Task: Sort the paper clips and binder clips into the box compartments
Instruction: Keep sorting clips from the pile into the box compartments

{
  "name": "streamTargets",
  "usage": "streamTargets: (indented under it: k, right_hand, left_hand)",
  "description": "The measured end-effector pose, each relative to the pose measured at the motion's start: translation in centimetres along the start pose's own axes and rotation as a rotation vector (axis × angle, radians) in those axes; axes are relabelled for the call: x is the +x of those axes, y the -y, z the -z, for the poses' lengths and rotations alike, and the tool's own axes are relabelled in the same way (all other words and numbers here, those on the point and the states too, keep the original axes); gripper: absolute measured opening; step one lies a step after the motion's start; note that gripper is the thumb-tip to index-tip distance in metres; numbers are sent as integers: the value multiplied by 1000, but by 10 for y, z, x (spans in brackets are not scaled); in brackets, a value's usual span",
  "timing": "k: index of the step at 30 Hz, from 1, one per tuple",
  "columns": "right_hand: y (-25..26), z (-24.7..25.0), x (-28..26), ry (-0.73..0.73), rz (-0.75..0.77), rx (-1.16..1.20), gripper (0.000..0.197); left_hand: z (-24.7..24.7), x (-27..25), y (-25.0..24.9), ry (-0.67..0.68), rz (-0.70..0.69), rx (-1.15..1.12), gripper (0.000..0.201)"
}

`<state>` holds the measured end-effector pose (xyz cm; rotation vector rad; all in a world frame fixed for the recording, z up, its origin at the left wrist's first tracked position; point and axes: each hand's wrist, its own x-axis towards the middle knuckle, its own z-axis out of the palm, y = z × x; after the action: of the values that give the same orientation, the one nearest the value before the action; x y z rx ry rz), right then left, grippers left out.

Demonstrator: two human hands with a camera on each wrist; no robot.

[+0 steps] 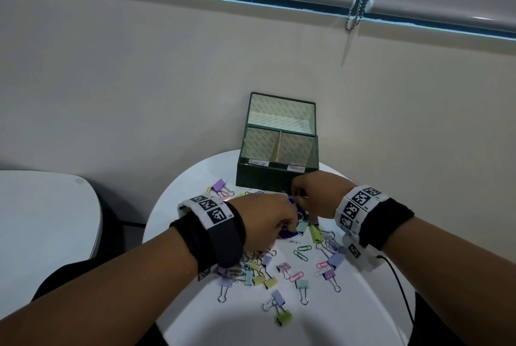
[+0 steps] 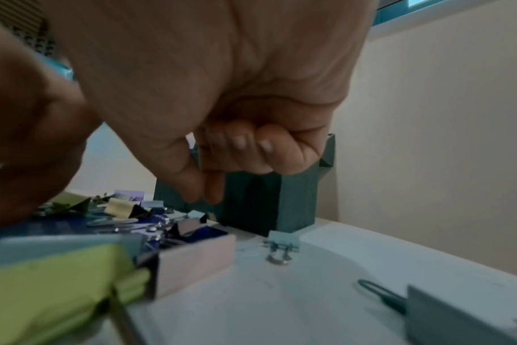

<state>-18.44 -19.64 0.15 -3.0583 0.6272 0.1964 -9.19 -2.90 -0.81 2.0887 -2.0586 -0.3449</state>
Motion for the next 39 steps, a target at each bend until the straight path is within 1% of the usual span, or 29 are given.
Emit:
streamTargets:
  k: [3,6,8,10,13,15,17,19,20,21,22,24,25,26,27,28,30,31,32,33,34,35,36,37,39]
  right_hand:
    - [6,-4,9,48,-47,-15,19]
    - [13,-8,20,43,-131,-19,22]
    - [15,-10,25,40,-193,14,22]
    - [18,-11,29,46,-223,50,18]
    - [20,-10,29,83,-224,66,21]
    - [20,-9,24,123,-213,71,20]
    - [20,-4,17,144,-198,73,15]
    - [15,6,10,117,-169,133,11]
    - [10,13,7,93,-156,233,12]
    - [4,20,3,67,-161,405,14]
    - [-3,26,-3,53,-184,658,15]
    - [-17,34,-18,64,-255,1305,14]
    - [-25,35,-26,74,-279,1569,15]
    - [-31,35,-33,88,-293,1731,16]
    - [-35,33,-39,103,-301,1817,19]
    - [-37,32,-43,120,-294,1842,21]
    - [-37,28,-49,161,-309,1776,19]
    - [-34,25,-52,173,-309,1662,18]
    - [-30,21,-54,170,-285,1446,18]
    - [-24,18,-57,157,-226,1126,18]
    - [-16,14,-59,148,-143,772,14]
    - [-6,9,-61,145,-42,468,9]
    - [5,5,-64,159,31,248,12]
    - [14,0,-66,182,50,112,18]
    - [28,-7,-68,224,18,12,26]
  left_hand:
    - [2,-1,5,-96,77,-28,31]
    - [4,0,7,-91,176,1,23]
    - [6,0,7,-78,208,11,18]
    - [8,0,4,-64,210,-4,20]
    - [8,0,1,-1,226,9,21]
    - [5,1,2,10,225,27,24]
    - [2,0,3,28,211,64,27]
    - [2,-1,4,73,175,141,30]
    - [2,-1,5,94,155,175,30]
    - [2,-1,4,107,140,192,28]
    - [2,-1,4,112,134,196,26]
    - [2,-1,3,113,130,193,18]
    - [1,-2,2,112,124,193,15]
    - [0,-2,2,105,117,194,13]
    - [0,-2,1,97,109,194,11]
    - [-1,-2,1,91,103,194,10]
    - [-2,-2,1,96,101,194,11]
    - [-3,-1,1,102,104,197,12]
    - [-3,-1,1,104,105,205,15]
    - [-4,0,1,106,106,215,16]
    - [-4,1,1,107,107,224,18]
    - [-4,1,1,107,108,231,19]
    - [-5,1,1,104,108,236,19]
    - [-5,1,1,100,110,239,19]
    - [-4,0,0,82,109,237,20]
